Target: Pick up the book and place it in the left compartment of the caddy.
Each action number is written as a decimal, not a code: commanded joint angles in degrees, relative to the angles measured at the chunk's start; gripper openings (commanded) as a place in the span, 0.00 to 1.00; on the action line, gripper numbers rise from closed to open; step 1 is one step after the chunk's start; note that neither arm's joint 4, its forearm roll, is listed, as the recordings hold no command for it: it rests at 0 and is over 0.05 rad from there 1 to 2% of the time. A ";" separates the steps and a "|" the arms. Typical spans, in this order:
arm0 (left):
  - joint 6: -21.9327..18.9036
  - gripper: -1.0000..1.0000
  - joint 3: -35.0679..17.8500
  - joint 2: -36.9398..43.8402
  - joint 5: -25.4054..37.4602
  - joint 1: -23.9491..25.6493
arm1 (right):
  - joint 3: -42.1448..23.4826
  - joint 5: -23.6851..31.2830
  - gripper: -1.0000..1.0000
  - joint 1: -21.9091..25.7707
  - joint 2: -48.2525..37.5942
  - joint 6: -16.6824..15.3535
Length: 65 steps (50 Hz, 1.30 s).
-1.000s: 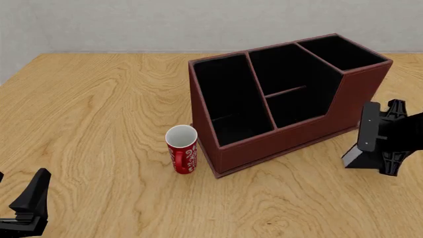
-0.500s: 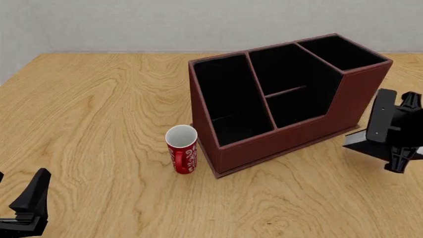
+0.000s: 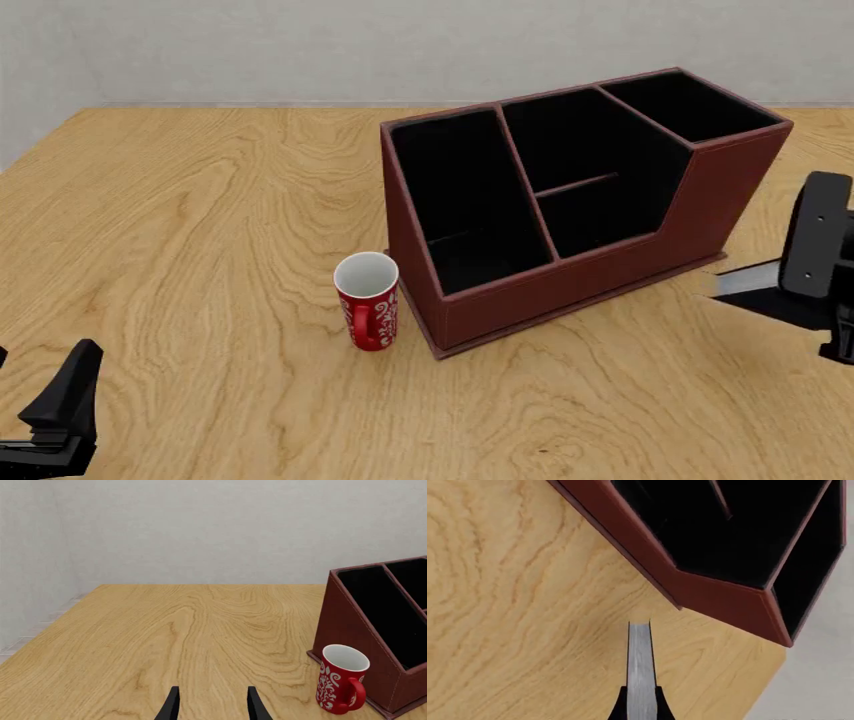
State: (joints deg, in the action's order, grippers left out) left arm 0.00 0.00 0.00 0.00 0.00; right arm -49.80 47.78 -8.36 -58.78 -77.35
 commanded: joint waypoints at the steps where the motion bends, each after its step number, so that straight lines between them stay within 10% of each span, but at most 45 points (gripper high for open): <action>1: 0.00 1.00 0.00 0.00 0.00 0.00 | -1.30 5.26 0.00 0.01 5.29 0.82; 27: 0.00 1.00 0.00 0.00 0.00 0.00 | -7.14 17.79 0.00 4.53 12.61 8.72; 44: 0.00 1.00 0.00 0.00 0.00 0.00 | -11.97 22.10 0.00 13.10 11.47 23.99; 57: 0.00 1.00 0.00 0.00 0.00 0.00 | -19.03 22.11 0.00 26.69 9.12 45.99; 65: 0.00 1.00 0.00 0.00 0.00 0.00 | -22.98 22.12 0.00 33.84 8.87 53.21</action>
State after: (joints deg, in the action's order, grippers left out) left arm 0.00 0.00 0.00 0.00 0.00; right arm -67.71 69.90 17.39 -49.22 -36.05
